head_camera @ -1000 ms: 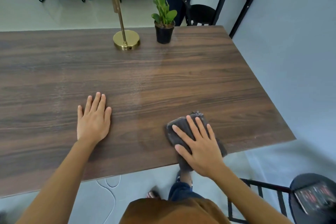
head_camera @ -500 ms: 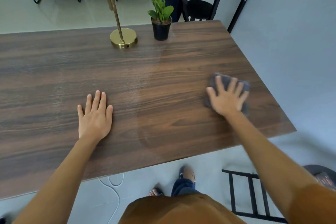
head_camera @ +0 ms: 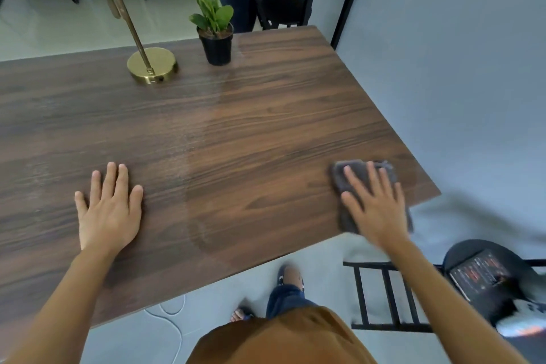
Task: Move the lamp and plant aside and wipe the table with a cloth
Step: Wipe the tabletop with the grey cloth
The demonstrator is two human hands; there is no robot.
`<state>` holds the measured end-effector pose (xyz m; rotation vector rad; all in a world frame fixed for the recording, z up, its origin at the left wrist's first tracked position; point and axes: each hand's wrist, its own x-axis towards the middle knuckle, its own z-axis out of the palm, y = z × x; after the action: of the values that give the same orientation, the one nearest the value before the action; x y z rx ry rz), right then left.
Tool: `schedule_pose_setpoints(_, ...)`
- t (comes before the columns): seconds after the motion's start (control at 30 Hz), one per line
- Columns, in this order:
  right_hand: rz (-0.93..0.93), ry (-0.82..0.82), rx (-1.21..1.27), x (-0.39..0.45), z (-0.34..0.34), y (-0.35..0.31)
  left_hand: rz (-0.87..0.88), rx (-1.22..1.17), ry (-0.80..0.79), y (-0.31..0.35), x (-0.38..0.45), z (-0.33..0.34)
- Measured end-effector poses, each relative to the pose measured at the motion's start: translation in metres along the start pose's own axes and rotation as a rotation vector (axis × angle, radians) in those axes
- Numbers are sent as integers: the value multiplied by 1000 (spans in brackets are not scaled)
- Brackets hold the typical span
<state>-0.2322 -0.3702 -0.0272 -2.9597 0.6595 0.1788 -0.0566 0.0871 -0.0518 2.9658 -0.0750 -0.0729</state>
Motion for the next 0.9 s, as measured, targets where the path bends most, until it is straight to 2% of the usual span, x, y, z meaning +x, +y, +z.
schedule_pose_setpoints(0.13, 239, 42, 75, 49, -16, 67, -5, -5, -1, 3, 0, -1)
schedule_pose_setpoints(0.27, 401, 1, 153, 93, -22, 59, 19, -9, -11, 12, 3, -2)
schedule_pose_setpoints(0.37, 357, 11, 142, 88, -18, 32, 70, 5, -14, 29, 8, -1)
schedule_pose_setpoints(0.53, 84, 33, 79, 24, 2, -32, 160, 3, -32, 64, 20, 5)
schedule_pose_setpoints(0.67, -115, -9, 28, -31, 9, -20, 195, 4, -29, 82, 26, 11)
schedule_pose_setpoints(0.77, 21, 0, 3, -27, -4, 29, 193, 11, -17, 80, 27, 14)
schedule_pose_setpoints(0.9, 264, 26, 35, 40, -19, 65, 178, 11, -20, 81, 27, 11)
